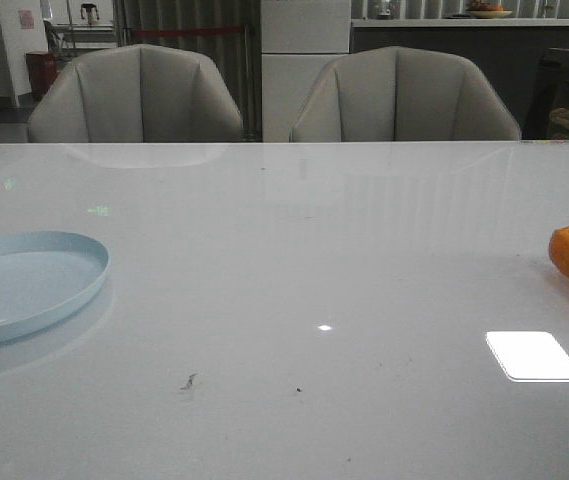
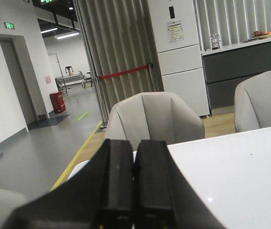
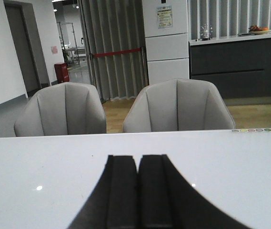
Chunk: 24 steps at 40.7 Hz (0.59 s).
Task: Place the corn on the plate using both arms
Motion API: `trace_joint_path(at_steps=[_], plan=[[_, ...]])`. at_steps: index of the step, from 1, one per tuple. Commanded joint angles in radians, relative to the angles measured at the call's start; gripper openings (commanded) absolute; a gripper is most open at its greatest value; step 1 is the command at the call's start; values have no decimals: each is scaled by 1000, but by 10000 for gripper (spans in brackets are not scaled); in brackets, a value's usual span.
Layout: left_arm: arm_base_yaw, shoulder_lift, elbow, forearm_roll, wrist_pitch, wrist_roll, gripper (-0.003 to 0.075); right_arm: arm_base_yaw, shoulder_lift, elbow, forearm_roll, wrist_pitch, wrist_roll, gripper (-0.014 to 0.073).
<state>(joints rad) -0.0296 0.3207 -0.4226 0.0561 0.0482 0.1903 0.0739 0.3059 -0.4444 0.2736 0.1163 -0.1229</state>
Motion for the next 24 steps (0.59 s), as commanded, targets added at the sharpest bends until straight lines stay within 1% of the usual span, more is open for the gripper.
trace_joint_path(at_steps=[1,6,10,17,19,21,22,24], plan=[[-5,118,-102,-2,-73,-7,92,1,133,-97,-6,-81,-3,57],[-5,265,-155,-10,-73,-7,92,1,266,-139,-6,-76,-3,56],[-5,372,-159,-56,-73,-7,92,1,386,-146,-6,-74,-3,58],[-5,513,-159,-118,-70,-7,95,1,508,-146,-6,-79,-3,58],[-5,538,-159,-141,-73,-7,113,1,531,-146,-6,-80,-3,59],[-5,559,-159,-146,-73,-7,152,1,551,-146,-6,-82,-3,79],[-5,568,-159,-146,-75,-7,181,1,560,-146,-6,-84,-3,104],[-5,577,-159,-146,-77,-7,269,1,576,-146,-6,-85,-3,189]])
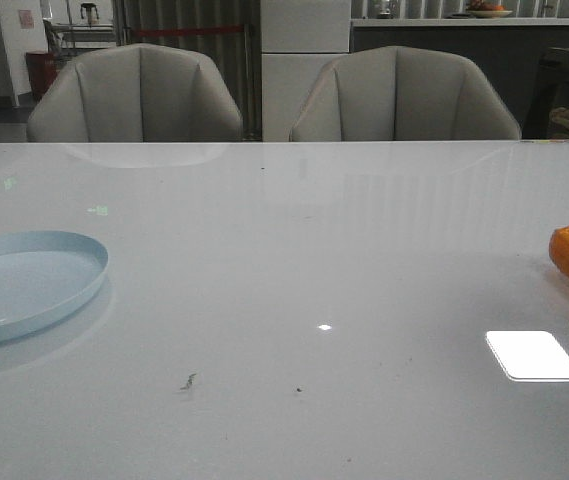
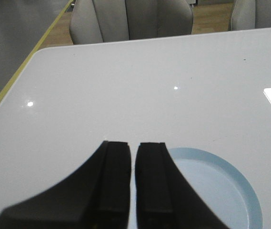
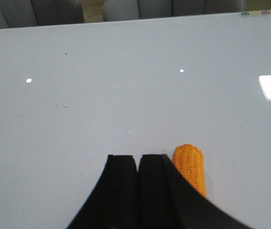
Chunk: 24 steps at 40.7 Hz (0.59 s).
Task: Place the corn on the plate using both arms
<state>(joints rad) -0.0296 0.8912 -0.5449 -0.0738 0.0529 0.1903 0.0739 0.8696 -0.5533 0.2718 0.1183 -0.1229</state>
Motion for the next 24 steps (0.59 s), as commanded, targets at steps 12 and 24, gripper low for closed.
trace_joint_path(at_steps=[12,24], plan=[[-5,9,-37,-16,-77,-7,432,1,51,-37,-4,-87,-3,540],[3,67,-57,-199,76,-9,433,1,63,-37,-3,-87,-3,540]])
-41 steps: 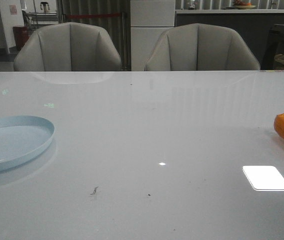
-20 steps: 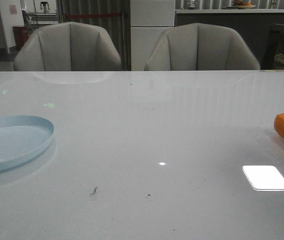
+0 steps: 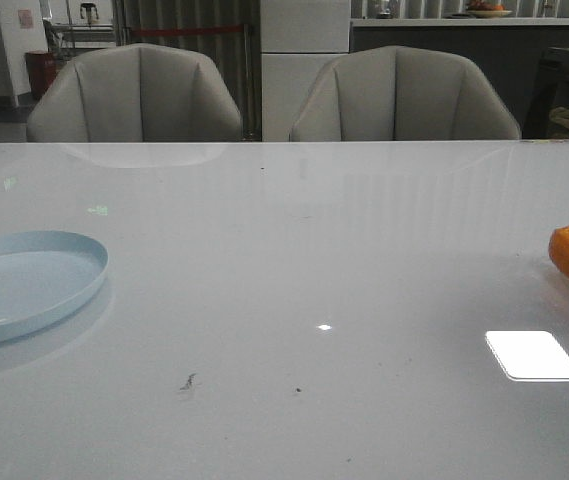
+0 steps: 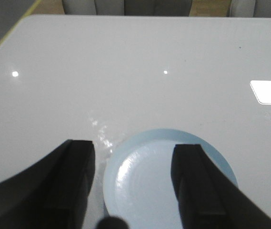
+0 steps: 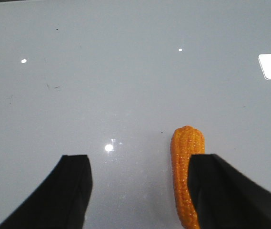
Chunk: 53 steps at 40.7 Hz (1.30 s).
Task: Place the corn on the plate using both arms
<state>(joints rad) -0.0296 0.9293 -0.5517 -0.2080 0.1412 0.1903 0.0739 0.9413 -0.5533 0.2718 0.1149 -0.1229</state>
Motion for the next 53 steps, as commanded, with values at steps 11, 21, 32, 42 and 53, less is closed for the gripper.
trace_joint_path(at_steps=[11,21,32,42,53], plan=[[120,363,-286,-85,309,-14,438,1,-9,-37,-2,-49,-3,540],[203,652,-531,-146,513,-14,437,1,-9,-37,-2,-11,-3,540],[204,872,-737,-146,623,-14,437,1,-9,-37,-2,4,-3,540],[204,963,-784,-144,670,-14,435,1,-9,-37,-2,5,-3,540],[204,979,-784,-144,675,-14,435,1,-9,-37,-2,5,-3,540]])
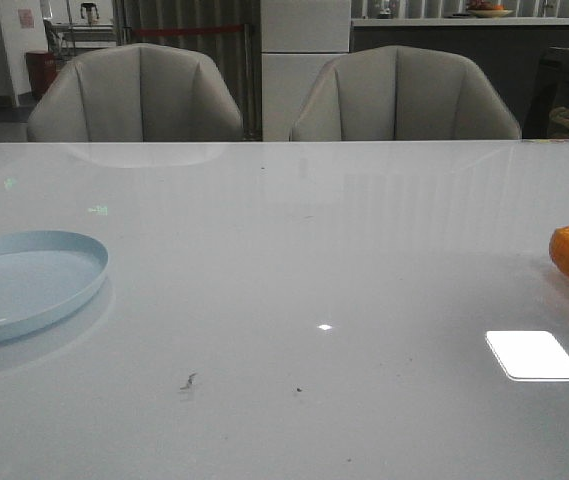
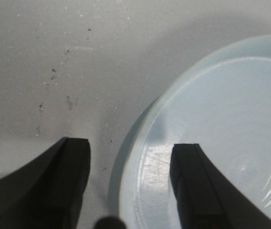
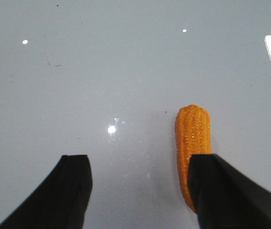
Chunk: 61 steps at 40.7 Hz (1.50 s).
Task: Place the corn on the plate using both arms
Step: 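Grip the light blue plate rim with the left gripper and lift it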
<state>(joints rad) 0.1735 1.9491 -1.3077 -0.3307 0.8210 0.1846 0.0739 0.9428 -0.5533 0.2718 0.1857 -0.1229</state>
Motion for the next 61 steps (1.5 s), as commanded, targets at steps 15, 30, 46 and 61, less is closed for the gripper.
trace_joint_path(at_steps=[15,30,46,61], plan=[[1,-21,-28,-22,-7,-8,435,1,-10,-37,-2,-66,-3,540],[1,8,-30,-23,33,-8,262,1,-10,-37,-2,-66,-3,540],[1,3,-61,-23,73,-6,90,1,-10,-37,-2,-65,-3,540],[1,3,-308,-105,270,8,90,1,-10,-37,-2,-65,-3,540]])
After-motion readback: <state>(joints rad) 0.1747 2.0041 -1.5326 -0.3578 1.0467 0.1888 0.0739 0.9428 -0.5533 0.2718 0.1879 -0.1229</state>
